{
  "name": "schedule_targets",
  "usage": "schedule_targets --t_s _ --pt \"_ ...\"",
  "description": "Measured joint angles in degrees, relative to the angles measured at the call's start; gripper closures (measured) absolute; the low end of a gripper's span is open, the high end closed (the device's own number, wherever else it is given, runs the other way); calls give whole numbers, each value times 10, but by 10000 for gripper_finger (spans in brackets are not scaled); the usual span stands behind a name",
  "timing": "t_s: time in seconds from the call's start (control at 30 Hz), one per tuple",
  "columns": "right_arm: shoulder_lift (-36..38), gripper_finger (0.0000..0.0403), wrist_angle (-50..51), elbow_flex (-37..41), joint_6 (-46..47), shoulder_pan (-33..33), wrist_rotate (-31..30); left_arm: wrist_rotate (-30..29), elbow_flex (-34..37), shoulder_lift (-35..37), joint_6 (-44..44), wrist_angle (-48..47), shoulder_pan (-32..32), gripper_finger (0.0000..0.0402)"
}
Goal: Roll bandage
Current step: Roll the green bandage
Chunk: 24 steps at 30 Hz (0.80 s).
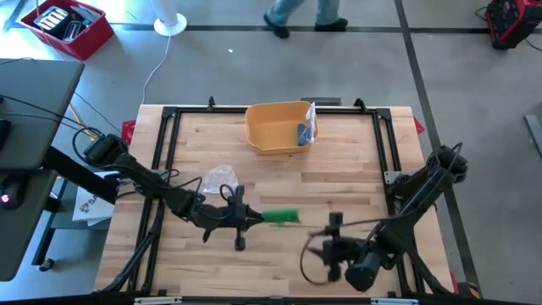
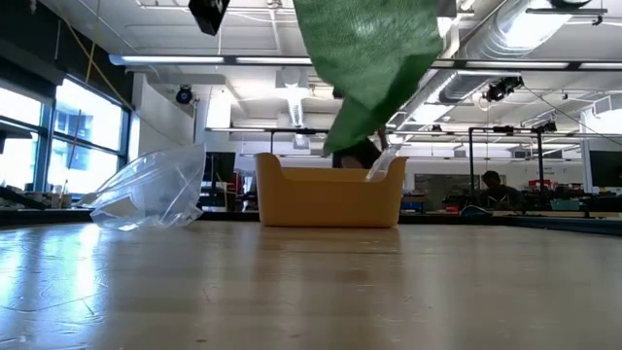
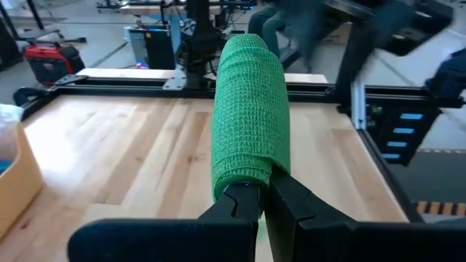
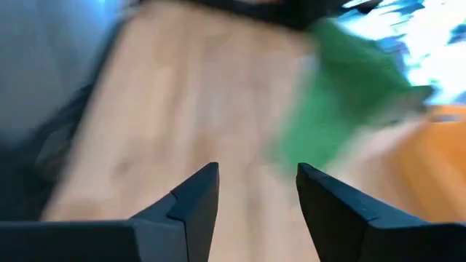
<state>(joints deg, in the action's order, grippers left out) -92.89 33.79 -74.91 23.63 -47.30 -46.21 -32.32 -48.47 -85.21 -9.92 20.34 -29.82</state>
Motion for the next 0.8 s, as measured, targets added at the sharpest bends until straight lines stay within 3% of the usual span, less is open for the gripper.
schedule_targets --t_s 0.1,0.27,0.47,0.63,0.8 --pt "0 226 -15 0 -13 14 -51 1 0 0 -5 0 -8 401" --pt "-1 226 -78 0 -64 40 -33 2 0 0 -9 6 -15 401" --pt "-1 237 -92 0 -74 58 -67 12 0 0 -9 6 -15 401" --pt "-1 257 -69 0 -42 70 -19 13 0 0 -8 10 -17 401" --pt "-1 265 -131 0 -99 78 32 33 0 1 -4 28 -19 401"
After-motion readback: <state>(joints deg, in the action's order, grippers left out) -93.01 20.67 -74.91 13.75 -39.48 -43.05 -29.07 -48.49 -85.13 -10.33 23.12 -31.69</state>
